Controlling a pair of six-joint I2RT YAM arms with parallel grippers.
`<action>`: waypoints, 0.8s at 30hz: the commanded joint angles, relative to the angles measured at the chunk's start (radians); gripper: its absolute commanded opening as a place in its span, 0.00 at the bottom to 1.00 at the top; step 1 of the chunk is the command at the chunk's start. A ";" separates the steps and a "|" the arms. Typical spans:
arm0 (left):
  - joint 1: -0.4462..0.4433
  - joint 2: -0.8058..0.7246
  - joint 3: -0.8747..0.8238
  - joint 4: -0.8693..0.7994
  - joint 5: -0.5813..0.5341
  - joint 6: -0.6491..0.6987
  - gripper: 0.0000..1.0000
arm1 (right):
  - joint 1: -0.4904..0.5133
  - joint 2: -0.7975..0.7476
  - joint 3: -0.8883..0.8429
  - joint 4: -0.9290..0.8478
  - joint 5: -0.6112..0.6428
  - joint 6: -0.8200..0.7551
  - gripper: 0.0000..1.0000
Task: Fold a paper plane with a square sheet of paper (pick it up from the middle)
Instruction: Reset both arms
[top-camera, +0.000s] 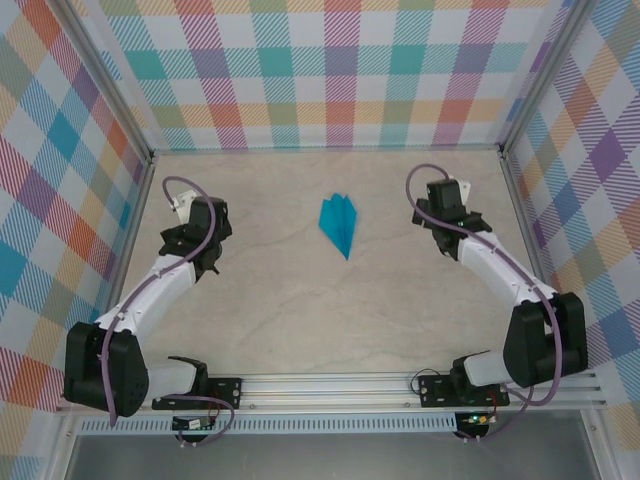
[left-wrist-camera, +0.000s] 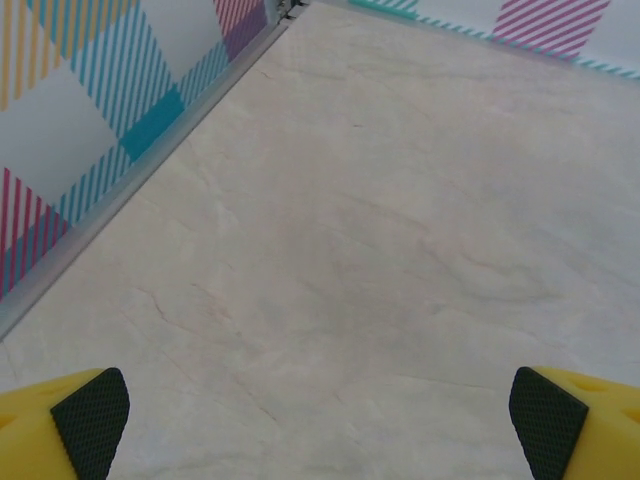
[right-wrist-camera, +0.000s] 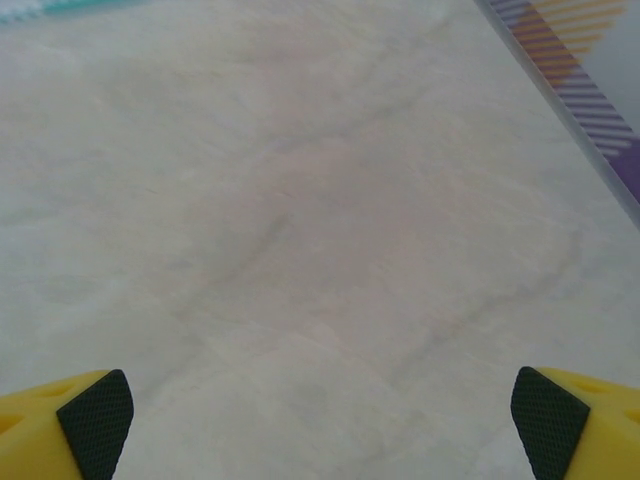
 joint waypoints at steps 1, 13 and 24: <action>0.020 -0.018 -0.104 0.248 -0.010 0.132 1.00 | -0.055 -0.063 -0.151 0.294 0.033 -0.061 1.00; 0.125 0.097 -0.386 0.839 0.326 0.273 1.00 | -0.127 0.028 -0.397 0.764 -0.214 -0.286 1.00; 0.191 0.271 -0.439 1.077 0.543 0.278 1.00 | -0.207 0.127 -0.508 1.051 -0.449 -0.290 1.00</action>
